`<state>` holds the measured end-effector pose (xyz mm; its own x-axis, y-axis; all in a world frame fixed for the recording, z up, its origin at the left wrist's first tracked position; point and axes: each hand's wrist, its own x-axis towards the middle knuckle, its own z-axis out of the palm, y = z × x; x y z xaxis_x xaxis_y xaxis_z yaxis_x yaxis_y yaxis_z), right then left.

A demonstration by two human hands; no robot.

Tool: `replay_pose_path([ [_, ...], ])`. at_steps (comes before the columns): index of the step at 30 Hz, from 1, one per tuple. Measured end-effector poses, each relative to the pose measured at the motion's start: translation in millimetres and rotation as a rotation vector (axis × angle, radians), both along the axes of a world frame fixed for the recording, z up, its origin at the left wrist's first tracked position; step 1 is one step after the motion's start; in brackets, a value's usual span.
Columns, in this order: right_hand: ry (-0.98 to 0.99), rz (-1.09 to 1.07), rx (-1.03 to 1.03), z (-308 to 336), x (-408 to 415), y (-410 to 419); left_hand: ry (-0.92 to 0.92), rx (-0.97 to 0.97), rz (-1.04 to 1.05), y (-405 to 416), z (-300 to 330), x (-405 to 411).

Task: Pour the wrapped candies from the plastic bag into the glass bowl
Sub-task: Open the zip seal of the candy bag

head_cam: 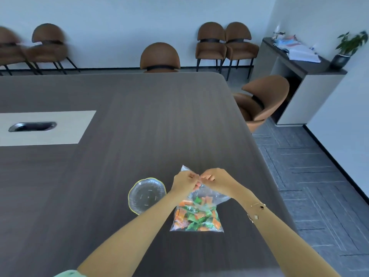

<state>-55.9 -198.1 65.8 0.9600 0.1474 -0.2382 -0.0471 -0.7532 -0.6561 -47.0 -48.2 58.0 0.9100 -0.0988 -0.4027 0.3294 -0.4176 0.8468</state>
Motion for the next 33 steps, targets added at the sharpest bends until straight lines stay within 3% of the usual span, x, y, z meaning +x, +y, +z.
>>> replay_pose_path([
  [6,0.103,-0.082,-0.009,-0.4,-8.4,8.6,-0.12,0.129,-0.152,11.4,-1.8,-18.4],
  [11,0.063,-0.072,-0.14,-1.2,-7.6,19.6,-0.128,0.289,-0.176,15.3,-3.3,-22.8],
  [14,-0.013,-0.114,-0.224,0.9,2.4,17.6,-0.144,0.386,-0.308,19.3,4.7,-22.2],
  [19,-0.247,-0.179,-0.276,11.2,12.4,-0.4,-0.013,0.332,-0.396,36.9,12.8,-26.7],
  [21,-0.184,-0.158,-0.283,15.6,11.1,1.1,-0.029,0.303,-0.309,41.6,15.7,-23.9],
  [23,0.0,-0.07,-0.283,19.3,5.2,7.8,-0.071,0.294,-0.228,43.1,21.2,-20.1],
  [26,0.164,0.047,-0.331,16.9,-1.8,19.1,-0.093,0.294,-0.214,44.0,24.5,-17.3],
  [33,0.03,-0.045,-0.384,19.1,6.8,14.5,-0.165,0.573,-0.46,59.8,33.5,-26.7],
])
